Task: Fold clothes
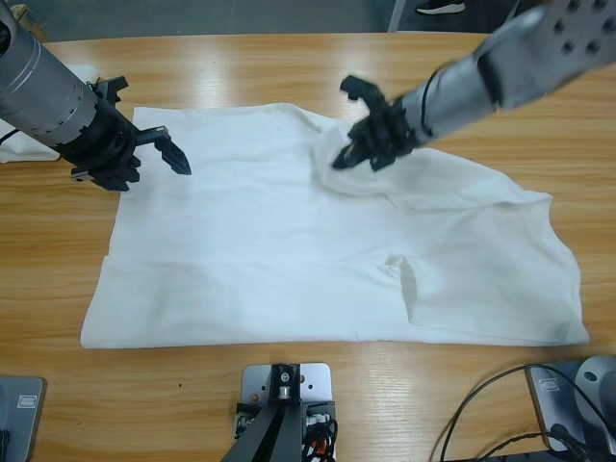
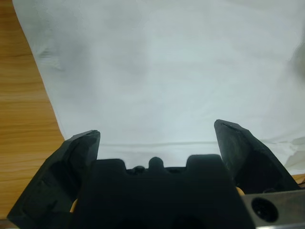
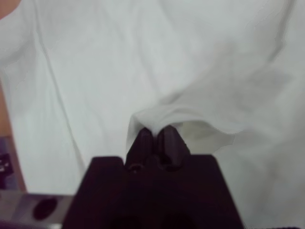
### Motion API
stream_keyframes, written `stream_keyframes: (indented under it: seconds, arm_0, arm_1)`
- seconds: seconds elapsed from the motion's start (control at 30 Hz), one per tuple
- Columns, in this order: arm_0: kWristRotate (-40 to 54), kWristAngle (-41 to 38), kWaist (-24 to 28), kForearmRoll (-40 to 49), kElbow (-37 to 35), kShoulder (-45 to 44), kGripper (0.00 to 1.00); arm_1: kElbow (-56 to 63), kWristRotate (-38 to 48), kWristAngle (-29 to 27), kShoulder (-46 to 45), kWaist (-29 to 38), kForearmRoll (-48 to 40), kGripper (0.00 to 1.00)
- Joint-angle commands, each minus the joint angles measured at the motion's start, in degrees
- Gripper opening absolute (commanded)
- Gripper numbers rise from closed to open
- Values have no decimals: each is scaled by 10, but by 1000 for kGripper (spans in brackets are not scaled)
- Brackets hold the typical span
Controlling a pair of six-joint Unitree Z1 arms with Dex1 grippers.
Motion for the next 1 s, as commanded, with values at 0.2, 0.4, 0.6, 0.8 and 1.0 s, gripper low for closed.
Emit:
stream_keyframes:
  seconds: [0.2, 0.4, 0.6, 0.8, 1.0]
  arm_0:
    - [7, -11, 2, 8, 24, 4, 945]
    - [5, -11, 2, 8, 36, 2, 950]
    - [7, -10, 15, 5, 32, 1, 946]
    - [17, -10, 47, -4, -15, 10, 945]
    - [39, -11, 55, -2, -29, 32, 945]
  arm_1:
    - [-211, -127, -280, 35, 19, 265, 0]
    - [-283, -149, -398, 66, 17, 328, 0]
    - [-329, -157, -452, 88, -26, 349, 0]
    - [-414, -187, -492, 115, -69, 348, 0]
    - [-502, -248, -496, 192, -79, 358, 0]
